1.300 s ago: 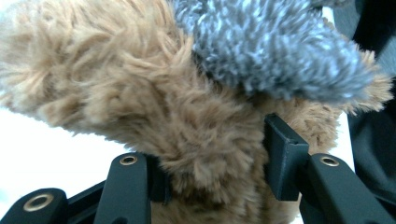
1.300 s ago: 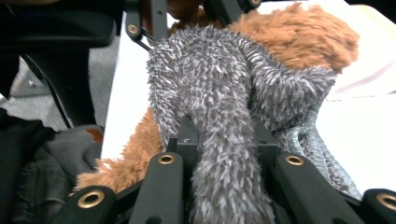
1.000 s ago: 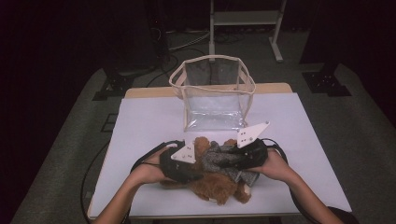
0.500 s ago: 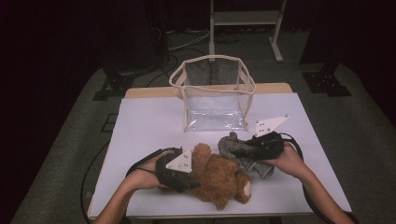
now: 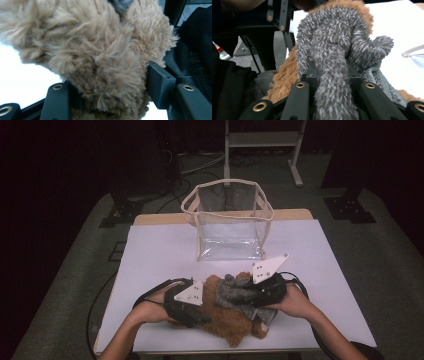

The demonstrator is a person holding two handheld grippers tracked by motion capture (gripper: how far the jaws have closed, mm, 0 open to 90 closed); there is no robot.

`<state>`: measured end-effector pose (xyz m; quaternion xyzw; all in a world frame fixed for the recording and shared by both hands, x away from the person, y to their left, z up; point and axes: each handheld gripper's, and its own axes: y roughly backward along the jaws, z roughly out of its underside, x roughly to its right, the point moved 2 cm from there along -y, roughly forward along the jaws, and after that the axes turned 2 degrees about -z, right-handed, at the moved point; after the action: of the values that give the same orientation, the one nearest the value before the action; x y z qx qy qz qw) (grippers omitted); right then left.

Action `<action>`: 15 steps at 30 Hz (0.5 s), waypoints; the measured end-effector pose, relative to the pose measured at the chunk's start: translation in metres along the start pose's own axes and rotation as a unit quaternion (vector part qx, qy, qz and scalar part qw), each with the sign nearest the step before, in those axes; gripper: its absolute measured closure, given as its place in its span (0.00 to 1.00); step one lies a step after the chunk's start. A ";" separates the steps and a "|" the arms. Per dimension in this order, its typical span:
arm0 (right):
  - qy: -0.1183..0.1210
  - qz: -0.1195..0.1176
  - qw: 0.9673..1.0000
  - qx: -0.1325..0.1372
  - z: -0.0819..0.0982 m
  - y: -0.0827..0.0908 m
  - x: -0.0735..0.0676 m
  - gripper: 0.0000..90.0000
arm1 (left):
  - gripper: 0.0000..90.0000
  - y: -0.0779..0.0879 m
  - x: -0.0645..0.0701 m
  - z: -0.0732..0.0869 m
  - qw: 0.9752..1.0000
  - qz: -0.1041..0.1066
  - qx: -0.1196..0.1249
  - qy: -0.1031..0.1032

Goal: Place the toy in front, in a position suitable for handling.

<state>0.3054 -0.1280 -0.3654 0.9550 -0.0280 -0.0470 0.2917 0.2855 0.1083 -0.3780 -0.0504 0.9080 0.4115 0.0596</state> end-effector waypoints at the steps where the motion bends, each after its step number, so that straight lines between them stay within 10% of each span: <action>1: 0.003 0.002 1.000 -0.006 0.002 -0.002 0.000 0.79 | 0.41 0.001 -0.001 0.000 1.000 0.000 -0.003 -0.003; 15: 0.007 0.005 1.000 -0.012 0.014 -0.003 -0.003 0.79 | 0.22 0.038 -0.026 0.029 1.000 0.006 0.021 0.001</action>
<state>0.3013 -0.1330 -0.3779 0.9516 -0.0303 -0.0386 0.3035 0.3080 0.1562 -0.3642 -0.0441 0.9168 0.3927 0.0578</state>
